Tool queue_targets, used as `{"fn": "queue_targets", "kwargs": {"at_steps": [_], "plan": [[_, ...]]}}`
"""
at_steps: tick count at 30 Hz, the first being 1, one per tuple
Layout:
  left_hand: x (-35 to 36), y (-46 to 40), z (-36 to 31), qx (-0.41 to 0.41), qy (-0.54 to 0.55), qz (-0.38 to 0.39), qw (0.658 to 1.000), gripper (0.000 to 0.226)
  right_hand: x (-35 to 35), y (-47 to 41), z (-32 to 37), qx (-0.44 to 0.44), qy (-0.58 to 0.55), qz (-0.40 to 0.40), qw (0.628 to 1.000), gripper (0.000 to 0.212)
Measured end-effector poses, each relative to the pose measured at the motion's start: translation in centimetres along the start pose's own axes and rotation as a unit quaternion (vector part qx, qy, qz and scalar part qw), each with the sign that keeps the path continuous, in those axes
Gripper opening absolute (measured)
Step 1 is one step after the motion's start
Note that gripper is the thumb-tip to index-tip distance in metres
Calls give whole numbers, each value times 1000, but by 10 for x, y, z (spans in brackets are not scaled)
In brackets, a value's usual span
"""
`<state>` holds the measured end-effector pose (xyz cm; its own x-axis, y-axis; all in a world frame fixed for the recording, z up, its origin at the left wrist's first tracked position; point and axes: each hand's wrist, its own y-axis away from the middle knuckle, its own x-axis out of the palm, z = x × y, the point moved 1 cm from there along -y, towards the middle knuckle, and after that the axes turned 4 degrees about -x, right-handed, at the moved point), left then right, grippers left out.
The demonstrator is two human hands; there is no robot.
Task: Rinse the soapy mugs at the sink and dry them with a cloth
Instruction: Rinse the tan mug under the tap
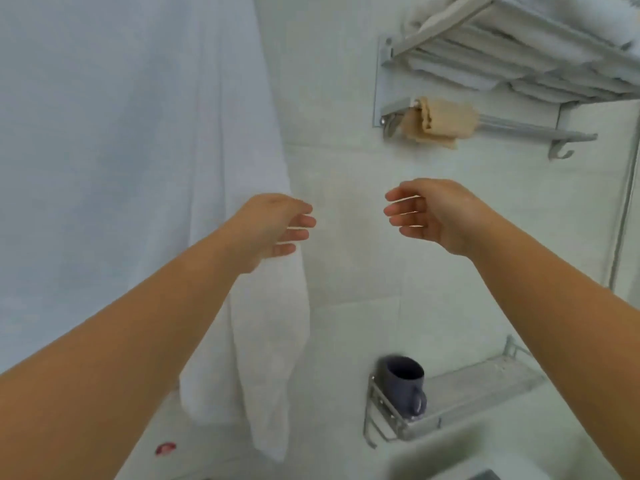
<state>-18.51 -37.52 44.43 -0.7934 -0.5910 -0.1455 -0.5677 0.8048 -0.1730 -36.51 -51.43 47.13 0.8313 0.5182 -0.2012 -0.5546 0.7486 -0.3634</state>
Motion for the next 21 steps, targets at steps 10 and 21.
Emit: {"fn": "queue_targets", "kwargs": {"at_steps": [10, 21], "plan": [[-155, 157, 190, -179, 56, -21, 982, 15, 220, 155, -108, 158, 0, 104, 982, 19], [-217, 277, 388, -316, -84, -71, 942, 16, 382, 246, -269, 254, 47, 249, 934, 18]]}}
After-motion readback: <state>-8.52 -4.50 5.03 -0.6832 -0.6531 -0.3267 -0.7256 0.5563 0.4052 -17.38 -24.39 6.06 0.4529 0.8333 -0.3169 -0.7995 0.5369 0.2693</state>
